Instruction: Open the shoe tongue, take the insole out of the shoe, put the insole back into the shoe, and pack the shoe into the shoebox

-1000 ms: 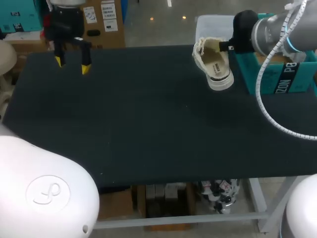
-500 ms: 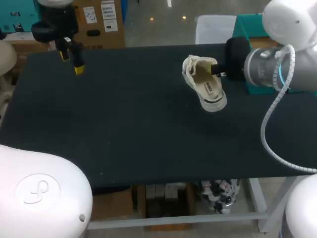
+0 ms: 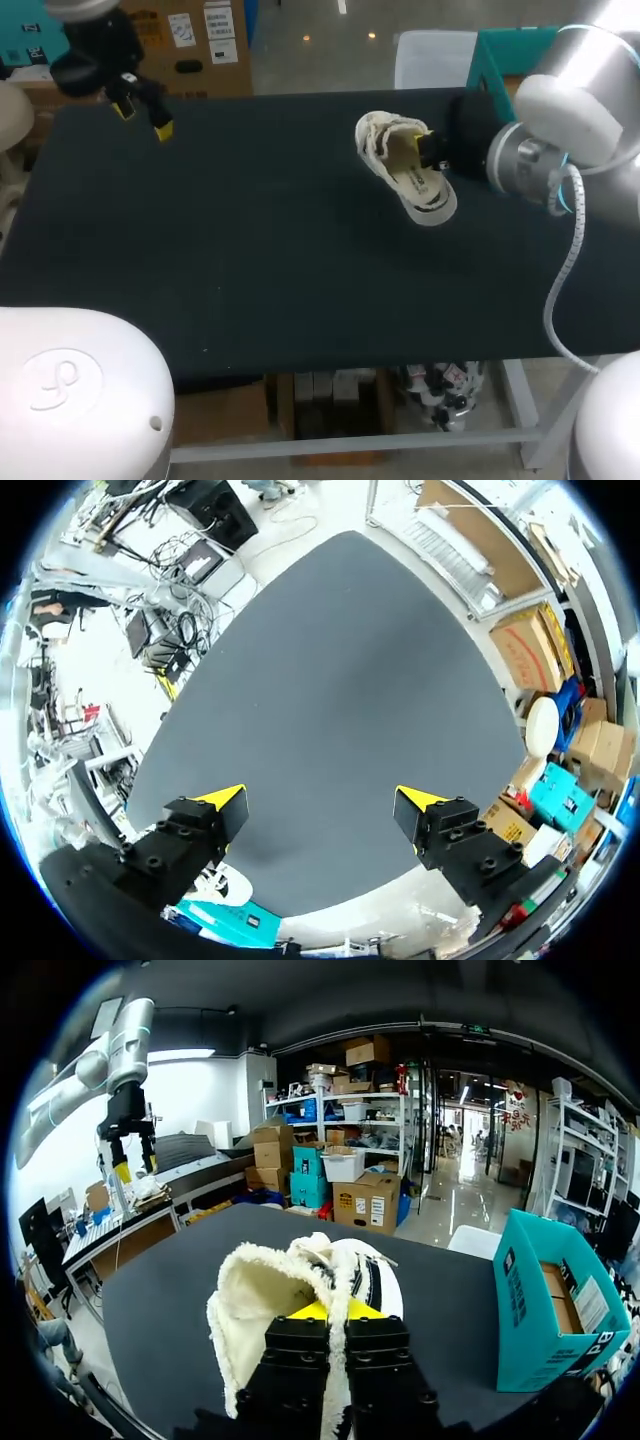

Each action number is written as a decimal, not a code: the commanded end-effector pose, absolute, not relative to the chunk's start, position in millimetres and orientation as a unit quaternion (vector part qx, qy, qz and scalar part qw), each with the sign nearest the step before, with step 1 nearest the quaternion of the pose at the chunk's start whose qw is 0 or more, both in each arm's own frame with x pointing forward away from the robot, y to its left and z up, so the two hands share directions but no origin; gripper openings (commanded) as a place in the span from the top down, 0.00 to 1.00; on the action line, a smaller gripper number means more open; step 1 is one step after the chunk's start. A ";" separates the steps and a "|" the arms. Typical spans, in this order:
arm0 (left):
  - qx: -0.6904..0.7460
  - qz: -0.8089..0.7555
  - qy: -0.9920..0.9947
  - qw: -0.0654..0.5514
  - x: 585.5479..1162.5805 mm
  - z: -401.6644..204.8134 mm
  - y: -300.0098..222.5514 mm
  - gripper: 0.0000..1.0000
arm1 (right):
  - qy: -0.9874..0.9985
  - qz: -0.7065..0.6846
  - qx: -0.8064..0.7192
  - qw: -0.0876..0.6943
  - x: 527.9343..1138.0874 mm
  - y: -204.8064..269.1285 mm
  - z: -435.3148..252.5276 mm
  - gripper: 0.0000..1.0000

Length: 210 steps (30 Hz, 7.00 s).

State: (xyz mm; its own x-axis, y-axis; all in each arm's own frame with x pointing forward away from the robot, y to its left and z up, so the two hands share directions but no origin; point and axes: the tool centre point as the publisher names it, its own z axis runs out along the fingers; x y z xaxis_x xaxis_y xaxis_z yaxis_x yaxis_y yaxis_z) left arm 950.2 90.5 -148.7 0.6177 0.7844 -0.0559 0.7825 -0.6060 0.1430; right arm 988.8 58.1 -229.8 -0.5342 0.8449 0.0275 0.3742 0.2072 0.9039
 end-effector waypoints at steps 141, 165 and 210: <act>0.481 -0.038 0.875 -0.046 972.7 -163.0 91.1 0.00 | 0.641 0.317 0.674 0.186 1144.6 -107.1 -132.0 1.00; 0.324 -0.064 0.944 0.024 957.8 -150.2 110.6 0.00 | 0.620 0.427 0.637 0.166 1198.9 -186.2 -155.2 1.00; 0.359 -0.039 0.933 -0.010 937.8 -156.4 99.3 0.00 | 0.671 0.268 0.659 0.209 1204.8 -218.6 -167.8 0.00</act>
State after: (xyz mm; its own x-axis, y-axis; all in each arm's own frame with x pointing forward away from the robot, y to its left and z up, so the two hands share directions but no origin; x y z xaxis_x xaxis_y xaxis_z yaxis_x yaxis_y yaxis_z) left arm 937.6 98.1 -158.5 -0.7446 0.6674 -0.0110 0.6662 0.7419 -0.0757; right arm 1234.7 -234.0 -192.2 -0.0803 0.9847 0.1547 0.7791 -0.0348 0.6260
